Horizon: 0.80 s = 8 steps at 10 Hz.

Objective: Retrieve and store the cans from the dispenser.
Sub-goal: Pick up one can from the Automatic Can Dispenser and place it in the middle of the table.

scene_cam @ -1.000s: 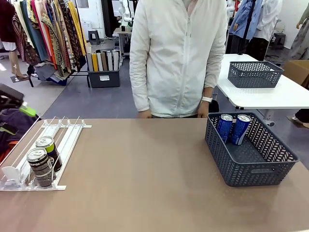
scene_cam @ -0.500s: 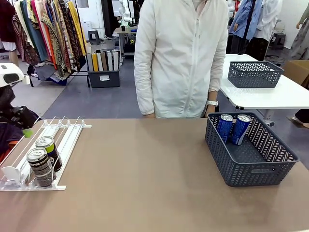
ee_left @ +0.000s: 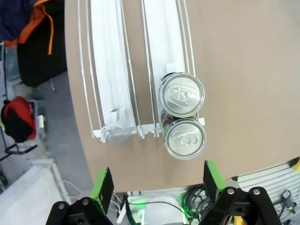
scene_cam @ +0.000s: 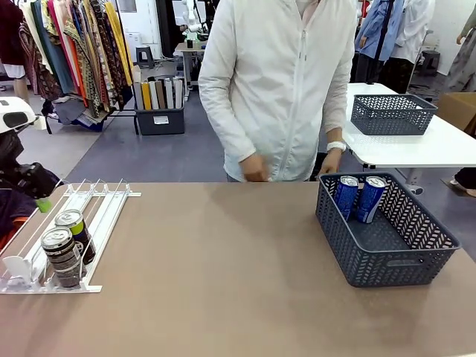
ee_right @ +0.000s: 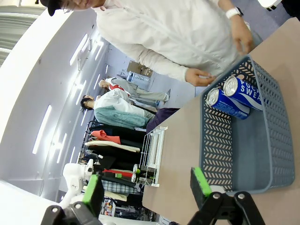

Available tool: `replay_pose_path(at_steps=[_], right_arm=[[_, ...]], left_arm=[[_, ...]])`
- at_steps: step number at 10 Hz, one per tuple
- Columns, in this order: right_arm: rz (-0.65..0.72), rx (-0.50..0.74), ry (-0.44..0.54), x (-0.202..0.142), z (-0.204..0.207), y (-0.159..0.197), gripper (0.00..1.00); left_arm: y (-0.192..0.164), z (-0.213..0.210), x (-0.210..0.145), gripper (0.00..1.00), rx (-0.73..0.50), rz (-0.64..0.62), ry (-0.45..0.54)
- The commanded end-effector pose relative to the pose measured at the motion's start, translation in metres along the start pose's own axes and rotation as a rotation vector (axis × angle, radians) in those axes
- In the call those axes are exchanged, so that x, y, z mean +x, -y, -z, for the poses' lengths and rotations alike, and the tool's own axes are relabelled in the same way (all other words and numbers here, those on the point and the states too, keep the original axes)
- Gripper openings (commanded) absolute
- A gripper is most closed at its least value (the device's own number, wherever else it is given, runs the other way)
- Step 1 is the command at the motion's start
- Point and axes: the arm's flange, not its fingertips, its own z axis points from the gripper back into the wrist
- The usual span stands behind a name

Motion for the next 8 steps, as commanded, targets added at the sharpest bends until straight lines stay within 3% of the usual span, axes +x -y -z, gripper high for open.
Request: replay_pose_path(at_steps=[1, 8], right_arm=[[-0.005, 0.025, 0.02, 0.003, 0.002, -0.003, 1.0], [-0.005, 0.025, 0.02, 0.003, 0.002, -0.003, 1.0]], left_arm=[[0.006, 0.012, 0.003, 1.0, -0.011, -0.034, 0.005], [0.034, 0.076, 0.01, 1.0, -0.044, -0.022, -0.106]])
